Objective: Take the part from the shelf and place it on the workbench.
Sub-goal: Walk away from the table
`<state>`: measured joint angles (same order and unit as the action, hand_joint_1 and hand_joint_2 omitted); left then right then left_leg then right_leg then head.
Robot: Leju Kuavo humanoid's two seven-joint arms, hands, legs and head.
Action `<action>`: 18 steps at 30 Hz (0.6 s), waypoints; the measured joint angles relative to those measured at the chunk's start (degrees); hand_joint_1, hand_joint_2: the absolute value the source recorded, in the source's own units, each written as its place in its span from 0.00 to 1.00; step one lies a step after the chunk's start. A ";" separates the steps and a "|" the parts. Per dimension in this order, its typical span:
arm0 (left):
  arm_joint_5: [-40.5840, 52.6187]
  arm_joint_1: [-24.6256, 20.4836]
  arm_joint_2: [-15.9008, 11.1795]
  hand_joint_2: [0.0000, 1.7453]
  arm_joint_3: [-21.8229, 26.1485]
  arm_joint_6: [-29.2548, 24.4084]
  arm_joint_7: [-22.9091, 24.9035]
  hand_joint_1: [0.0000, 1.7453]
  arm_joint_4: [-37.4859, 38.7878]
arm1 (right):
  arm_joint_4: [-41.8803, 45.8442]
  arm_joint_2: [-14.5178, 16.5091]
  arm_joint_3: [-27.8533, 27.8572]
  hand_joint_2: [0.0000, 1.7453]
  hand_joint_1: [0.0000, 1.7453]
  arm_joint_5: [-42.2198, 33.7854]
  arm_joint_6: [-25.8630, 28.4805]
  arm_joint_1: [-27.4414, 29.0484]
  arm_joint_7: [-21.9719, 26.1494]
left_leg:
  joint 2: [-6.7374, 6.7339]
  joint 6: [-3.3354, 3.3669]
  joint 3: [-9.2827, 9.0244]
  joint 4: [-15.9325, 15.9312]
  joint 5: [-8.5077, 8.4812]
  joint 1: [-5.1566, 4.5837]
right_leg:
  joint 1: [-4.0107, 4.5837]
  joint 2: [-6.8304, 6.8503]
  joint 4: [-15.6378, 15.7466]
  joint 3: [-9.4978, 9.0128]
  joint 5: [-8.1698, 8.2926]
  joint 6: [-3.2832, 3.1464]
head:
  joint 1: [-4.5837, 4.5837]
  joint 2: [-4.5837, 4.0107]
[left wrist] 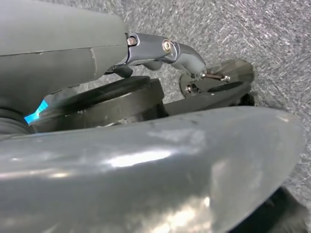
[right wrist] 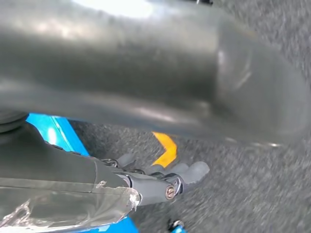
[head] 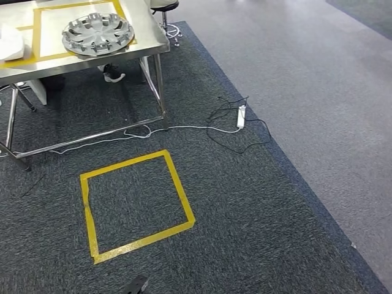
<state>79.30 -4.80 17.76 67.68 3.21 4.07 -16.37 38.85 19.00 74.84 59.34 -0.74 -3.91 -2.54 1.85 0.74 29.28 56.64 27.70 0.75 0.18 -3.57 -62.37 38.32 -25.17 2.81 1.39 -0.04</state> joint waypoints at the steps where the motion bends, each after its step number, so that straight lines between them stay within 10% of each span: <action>1: 0.01 0.09 -0.05 0.00 0.01 -0.06 0.03 0.00 0.00 | 0.02 0.01 0.01 0.00 0.00 0.00 -0.03 -0.08 0.00 | -0.82 0.12 0.05 0.00 -0.04 -0.06 | -0.03 1.74 -3.78 1.65 -2.09 0.30 | -0.28 0.00; 4: 0.02 0.29 -0.17 0.00 0.04 -0.24 0.04 0.00 0.00 | 0.03 0.02 0.02 0.00 0.00 0.00 -0.09 -0.05 0.00 | -3.40 0.11 0.12 0.03 0.01 -0.13 | -0.62 3.28 -12.60 5.18 -5.56 0.93 | -0.35 0.00; 9: 0.02 0.50 -0.32 0.00 0.26 -0.44 0.04 0.00 -0.04 | 0.08 0.08 0.00 0.00 0.00 0.00 -0.07 -0.17 0.00 | -6.46 -1.05 -0.41 0.14 0.63 -0.42 | -0.78 7.42 2.06 -3.67 0.17 0.85 | -0.49 -0.01; 12: -0.01 0.54 -0.45 0.00 0.37 -0.49 0.04 0.00 -0.07 | 0.12 0.17 -0.03 0.00 0.00 -0.02 -0.06 -0.28 -0.05 | -7.83 -2.10 -0.70 -0.13 0.77 -0.72 | -0.49 6.73 3.31 -3.78 0.12 -0.51 | -0.50 -0.01; 15: -0.13 0.41 -0.51 0.00 0.44 -0.50 -0.10 0.00 -0.07 | 0.24 0.20 0.01 0.00 0.00 -0.02 -0.03 -0.19 -0.15 | -4.82 -2.86 0.59 2.76 3.18 -0.47 | -0.60 4.76 3.69 -3.56 0.57 -1.73 | -0.24 -0.01; 18: -0.29 0.18 -0.49 0.00 0.45 -0.43 -0.30 0.00 -0.07 | 0.27 0.21 0.01 0.00 0.00 -0.02 -0.04 -0.29 -0.17 | -2.13 -2.62 6.12 13.84 8.31 -0.65 | -0.38 2.54 3.75 -3.30 0.79 -2.45 | 0.05 0.00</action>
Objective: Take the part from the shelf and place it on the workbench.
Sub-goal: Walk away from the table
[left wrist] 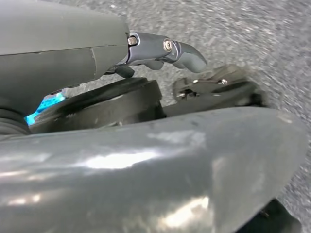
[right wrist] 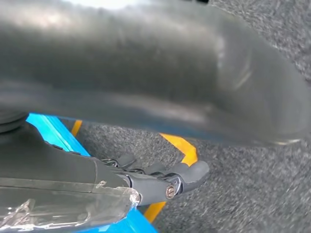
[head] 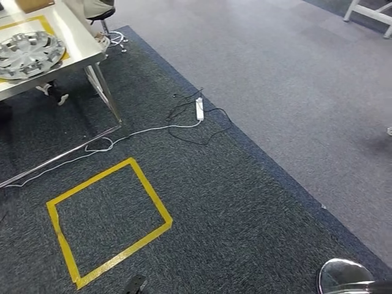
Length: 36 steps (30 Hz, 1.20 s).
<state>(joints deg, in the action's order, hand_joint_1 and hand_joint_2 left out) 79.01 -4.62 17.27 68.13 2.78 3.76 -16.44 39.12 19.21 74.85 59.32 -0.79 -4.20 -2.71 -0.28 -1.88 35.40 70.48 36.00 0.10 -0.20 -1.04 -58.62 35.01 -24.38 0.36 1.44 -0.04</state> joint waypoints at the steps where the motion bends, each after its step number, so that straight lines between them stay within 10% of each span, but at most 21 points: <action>1: -0.03 -0.04 0.00 0.00 0.00 0.03 -0.01 0.00 0.00 | 0.00 0.00 0.01 0.00 0.00 0.00 0.01 0.05 -0.01 | 0.14 0.14 1.27 2.29 0.27 -0.06 | 0.10 -0.90 0.00 0.03 0.04 -0.08 | 0.03 0.00; 6: -0.04 -0.07 0.10 0.00 0.00 0.38 -0.01 0.00 0.00 | 0.00 0.00 0.03 0.00 0.00 -0.02 0.04 0.16 -0.10 | 3.66 0.77 -3.68 -9.99 -7.77 0.24 | 0.31 -5.37 -0.29 0.26 0.47 0.61 | 0.11 -0.01; 10: -0.02 -0.24 0.42 0.00 0.02 0.62 -0.03 0.00 -0.01 | 0.03 -0.05 0.07 0.00 0.00 -0.02 0.05 0.36 -0.10 | 3.84 1.58 -4.73 -12.93 -8.51 0.44 | 0.23 -7.09 -0.22 1.23 0.98 1.77 | 0.11 -0.01; 14: 0.07 0.06 0.48 0.00 0.07 0.59 -0.04 0.00 -0.02 | 0.12 -0.10 0.08 0.00 0.00 -0.02 0.08 0.19 -0.10 | 0.79 2.54 -4.89 -13.08 -8.68 0.49 | 0.31 -0.80 -9.22 5.58 -4.12 2.91 | -0.84 0.00; 17: 0.19 0.29 0.38 0.00 0.10 0.59 -0.07 0.00 -0.02 | 0.11 -0.10 0.08 0.00 0.00 -0.02 0.15 0.24 -0.09 | -1.66 2.48 -5.02 -13.07 -8.45 0.39 | -0.21 0.78 -16.27 8.76 -6.41 3.45 | -0.87 -0.01; 23: 0.38 0.66 0.12 0.00 0.13 0.58 -0.07 0.00 -0.11 | 0.18 -0.01 -0.04 0.00 0.00 0.00 0.38 0.09 0.06 | -4.99 0.92 -6.27 -13.20 -7.34 -0.14 | -0.13 5.06 -1.07 0.24 -0.52 2.86 | -0.87 -0.01; 27: 0.49 0.62 0.11 0.00 0.12 0.60 -0.15 0.00 -0.19 | 0.29 0.01 -0.04 0.00 0.00 0.19 0.76 0.21 0.04 | -3.98 -0.31 -6.12 -12.23 -5.91 0.04 | -0.25 2.30 -0.55 0.50 -0.10 1.12 | -0.68 0.00; 31: 0.48 0.19 0.15 0.00 0.09 0.68 -0.37 0.00 -0.20 | 0.33 0.02 -0.24 0.00 0.00 1.29 1.07 0.18 -0.06 | 0.07 -0.13 0.65 1.24 0.20 -0.11 | -0.07 -0.78 -0.28 0.52 0.13 0.23 | -0.19 -0.01; 33: 0.48 0.06 0.17 0.00 0.09 0.70 -0.38 0.00 -0.20 | 0.33 0.02 -0.24 0.00 0.00 1.46 1.10 0.26 -0.15 | 0.33 0.18 1.72 2.25 -1.17 -0.15 | 0.05 -2.68 -0.29 0.48 0.19 0.24 | -0.16 -0.01; 36: 0.48 0.02 0.30 0.00 0.09 0.77 -0.38 0.00 -0.20 | 0.33 0.02 -0.25 0.00 0.00 1.51 1.11 0.27 -0.17 | 3.20 0.54 -2.49 -8.09 -7.27 0.18 | 0.07 -5.53 -0.49 0.54 0.42 0.76 | -0.09 -0.01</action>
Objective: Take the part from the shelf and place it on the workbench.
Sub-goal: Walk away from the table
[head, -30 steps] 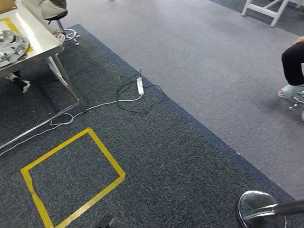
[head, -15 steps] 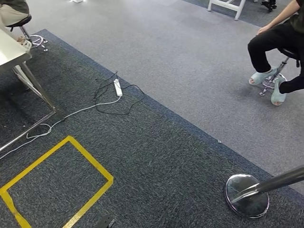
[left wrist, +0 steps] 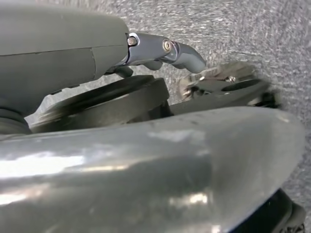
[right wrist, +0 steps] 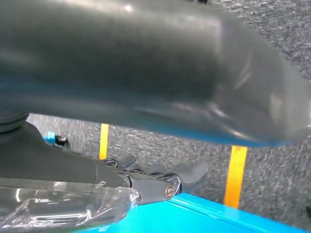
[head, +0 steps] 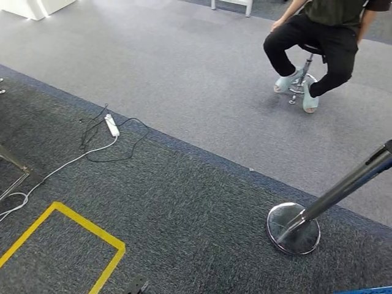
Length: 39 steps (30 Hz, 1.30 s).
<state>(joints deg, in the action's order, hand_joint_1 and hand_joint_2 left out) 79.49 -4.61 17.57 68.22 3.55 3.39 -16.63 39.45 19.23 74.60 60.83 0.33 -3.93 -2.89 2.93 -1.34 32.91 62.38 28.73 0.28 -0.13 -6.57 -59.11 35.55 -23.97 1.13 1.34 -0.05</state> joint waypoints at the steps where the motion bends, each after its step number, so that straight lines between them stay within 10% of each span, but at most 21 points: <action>1: 0.00 -0.02 0.07 0.00 0.00 0.04 0.01 0.00 0.00 | 0.00 -0.01 -0.02 0.00 0.00 0.02 0.00 -0.01 0.01 | 1.12 0.06 -1.12 -2.76 -0.95 0.13 | 0.02 -0.75 -0.06 0.17 0.08 0.27 | 0.02 0.00; 5: 0.01 -0.13 0.34 0.00 -0.03 0.11 0.03 0.00 0.00 | 0.01 -0.05 0.02 0.00 0.00 0.04 0.04 0.30 0.01 | 0.33 1.10 -1.82 -4.73 -1.35 0.13 | -0.06 -1.71 0.08 0.98 0.34 1.51 | 0.20 0.00; 8: 0.03 0.11 0.44 0.00 -0.05 0.07 0.04 0.00 0.00 | 0.05 -0.09 0.01 0.00 0.00 0.04 0.04 0.17 0.01 | -1.99 2.03 -2.02 -4.91 -1.46 0.11 | 0.16 4.03 -6.65 4.23 -3.58 2.21 | -0.45 0.00; 11: 0.20 0.38 0.34 0.00 -0.04 0.05 0.07 0.00 -0.02 | 0.04 -0.09 0.01 0.00 0.00 0.04 -0.07 0.11 0.00 | -4.52 2.19 -2.18 -4.90 -1.19 -0.07 | -0.23 6.14 -15.85 8.53 -7.33 2.81 | -0.62 0.00; 16: 0.42 0.77 0.19 0.00 -0.07 0.03 0.34 0.00 -0.04 | 0.14 -0.05 0.01 0.00 0.00 0.04 -0.12 0.01 0.00 | -7.93 1.14 -3.49 -4.84 0.01 -0.41 | -0.37 10.17 -2.29 0.38 -1.13 2.71 | -0.58 0.00; 19: 0.46 0.82 0.08 0.00 -0.08 -0.02 0.56 0.00 -0.07 | 0.26 -0.02 0.01 0.00 0.00 0.04 -0.14 0.03 0.00 | -9.32 0.16 -4.07 -5.16 0.34 -0.64 | -0.06 9.60 -0.50 -0.25 -0.85 1.55 | -0.48 -0.01; 22: 0.46 0.70 0.05 0.00 -0.14 -0.09 0.63 0.00 -0.10 | 0.46 0.01 0.03 0.00 0.00 0.05 -0.11 0.06 0.00 | -6.92 -0.71 -3.25 -2.96 2.23 -0.41 | -0.37 7.50 0.15 -0.29 -0.50 0.49 | -0.20 0.00; 25: 0.39 0.30 0.11 0.00 -0.17 -0.01 0.55 0.00 -0.11 | 0.53 0.05 0.01 0.00 0.00 0.07 -0.14 -0.06 0.00 | -3.30 -0.83 2.32 7.93 7.19 -0.38 | -0.43 5.30 0.32 -0.40 -0.41 -0.02 | 0.16 0.00; 27: 0.39 0.10 0.12 0.00 -0.16 0.06 0.57 0.00 -0.11 | 0.54 0.07 0.02 0.00 0.00 0.07 -0.13 -0.05 0.00 | -2.98 -0.77 4.60 11.26 7.03 -0.37 | -0.40 3.46 0.32 -0.49 -0.43 -0.05 | 0.21 0.00; 31: 0.42 0.00 0.18 0.00 -0.15 0.15 0.78 0.00 -0.10 | 0.61 0.06 0.03 0.00 0.00 0.05 -0.08 -0.08 0.01 | 0.56 -0.83 0.25 -0.46 -0.57 0.41 | -0.50 -0.42 0.05 -0.50 -0.33 0.72 | 0.30 -0.01; 34: 0.43 -0.15 0.36 0.00 -0.16 0.23 0.78 0.00 -0.09 | 0.80 0.04 0.05 0.00 0.00 0.04 -0.03 0.10 0.01 | 2.34 -0.13 -1.22 -4.31 -1.14 0.53 | -0.71 -2.39 0.10 0.28 -0.10 1.89 | 0.40 0.00; 36: 0.46 -0.17 0.48 0.00 -0.17 0.22 0.79 0.00 -0.10 | 0.85 0.02 0.10 0.00 0.00 0.04 0.03 0.28 0.00 | 0.87 0.88 -1.33 -4.48 -1.40 0.36 | -0.91 -1.58 -0.11 0.80 -0.19 2.49 | 0.35 0.01; 39: 0.52 0.15 0.55 0.00 -0.16 0.21 0.81 0.00 -0.11 | 0.86 0.00 0.08 0.00 0.00 0.04 0.14 0.11 0.00 | -1.66 1.89 -1.53 -4.70 -1.50 0.14 | -0.64 4.50 -7.52 4.32 -4.33 2.86 | -0.27 0.00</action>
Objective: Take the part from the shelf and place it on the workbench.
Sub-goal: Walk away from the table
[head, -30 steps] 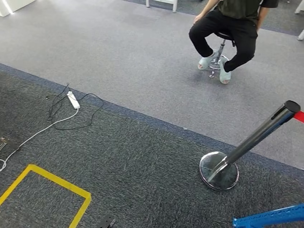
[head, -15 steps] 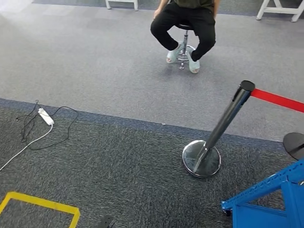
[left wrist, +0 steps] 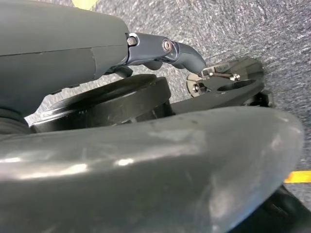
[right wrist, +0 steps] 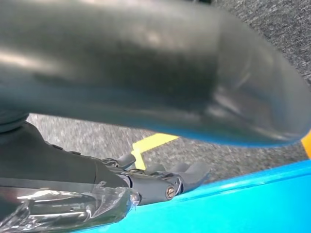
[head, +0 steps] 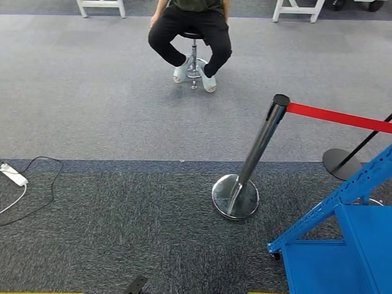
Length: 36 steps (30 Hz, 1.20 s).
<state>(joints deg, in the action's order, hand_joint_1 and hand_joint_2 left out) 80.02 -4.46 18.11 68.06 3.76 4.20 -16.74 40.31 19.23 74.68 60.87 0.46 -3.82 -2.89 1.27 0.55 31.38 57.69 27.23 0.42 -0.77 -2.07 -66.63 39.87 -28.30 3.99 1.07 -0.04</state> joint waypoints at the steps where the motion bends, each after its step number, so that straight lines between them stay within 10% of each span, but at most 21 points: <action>1: 0.00 0.11 -0.03 0.00 0.01 0.00 0.01 0.00 0.00 | 0.00 0.00 -0.02 0.00 0.00 -0.01 0.00 -0.05 0.00 | -0.91 0.12 -0.03 0.00 0.07 -0.13 | 0.00 1.02 -3.90 1.87 -1.86 0.12 | -0.05 0.00; 4: 0.00 0.34 -0.10 0.00 0.02 -0.03 0.08 0.00 0.00 | 0.01 0.00 -0.02 0.00 0.00 -0.03 0.00 -0.03 0.00 | -3.60 0.08 -0.22 0.01 0.38 -0.31 | -0.02 1.86 -7.49 3.38 -2.43 0.32 | -0.05 0.00; 8: 0.00 0.65 -0.20 0.00 0.03 -0.08 0.22 0.00 -0.03 | 0.00 0.03 -0.07 0.00 0.00 -0.09 0.03 -0.09 0.02 | -6.11 -0.85 -1.18 0.08 1.28 -0.73 | 0.12 5.59 5.54 -4.29 2.99 -0.19 | 0.03 0.00; 11: 0.04 0.70 -0.31 0.00 0.02 -0.11 0.27 0.00 -0.06 | -0.01 0.07 -0.11 0.00 0.00 -0.14 0.08 -0.07 0.02 | -7.45 -1.77 -1.80 -0.18 1.63 -0.85 | 0.38 4.91 6.85 -4.82 3.25 -1.25 | 0.28 0.00; 14: 0.04 0.54 -0.36 0.00 -0.01 -0.16 0.25 0.00 -0.07 | -0.01 0.08 -0.14 0.00 0.00 -0.19 0.33 -0.07 0.02 | -4.86 -2.69 -0.70 2.77 3.85 -0.60 | 0.09 2.85 7.42 -5.01 3.63 -2.25 | 0.62 0.00; 18: 0.00 0.05 -0.37 0.00 -0.02 -0.12 0.16 0.00 -0.07 | -0.01 0.11 -0.38 0.00 0.00 -0.37 0.53 -0.12 0.01 | -1.51 -2.83 6.12 15.31 8.40 -0.55 | 0.01 -0.36 7.55 -5.01 3.75 -2.76 | 1.02 0.00; 23: 0.01 -0.08 -0.28 0.00 -0.01 -0.04 0.19 0.00 -0.07 | -0.01 0.11 -0.40 0.00 0.00 -0.37 0.59 -0.16 0.00 | 2.66 -2.34 1.54 2.85 0.26 -0.06 | -0.02 -5.03 7.34 -4.88 3.95 -2.01 | 1.12 0.01; 26: 0.01 -0.24 -0.05 0.00 -0.01 0.00 0.22 0.00 -0.07 | -0.01 0.09 -0.38 0.00 0.00 -0.37 0.62 0.07 0.00 | 3.22 -1.57 0.64 0.19 -0.12 0.00 | -0.17 -6.82 7.70 -4.19 4.29 -0.91 | 1.19 0.01; 29: 0.03 -0.15 0.09 0.00 -0.01 -0.03 0.25 0.00 -0.07 | -0.01 0.02 -0.31 0.00 0.00 -0.38 0.68 0.15 0.00 | 1.00 -0.29 0.47 -0.26 -0.49 0.01 | -0.02 -3.28 5.02 -2.61 2.64 -0.25 | 0.78 0.00; 33: 0.06 0.25 0.03 0.00 0.02 -0.05 0.26 0.00 -0.07 | -0.03 0.00 -0.40 0.00 0.00 -0.43 0.65 -0.01 -0.01 | -2.41 0.26 0.30 -0.30 -0.21 -0.34 | 0.08 1.45 -8.05 3.36 -3.64 0.12 | 0.46 0.00; 36: 0.21 0.48 0.00 0.00 0.03 -0.08 0.32 0.00 -0.07 | -0.02 -0.02 -0.39 0.00 0.00 -0.52 0.67 -0.01 -0.02 | -4.80 -0.07 -0.22 -0.28 0.25 -0.35 | 0.06 2.58 -3.35 0.36 -0.42 0.25 | 0.44 0.00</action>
<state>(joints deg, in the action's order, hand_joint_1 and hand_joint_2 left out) 80.23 -3.98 18.11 68.08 3.68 4.52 -16.81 40.29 19.22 74.29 60.35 1.14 -3.83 -2.91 -3.53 0.48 31.16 57.40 27.48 0.07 -0.72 0.51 -69.98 40.23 -28.72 4.23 1.51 -0.04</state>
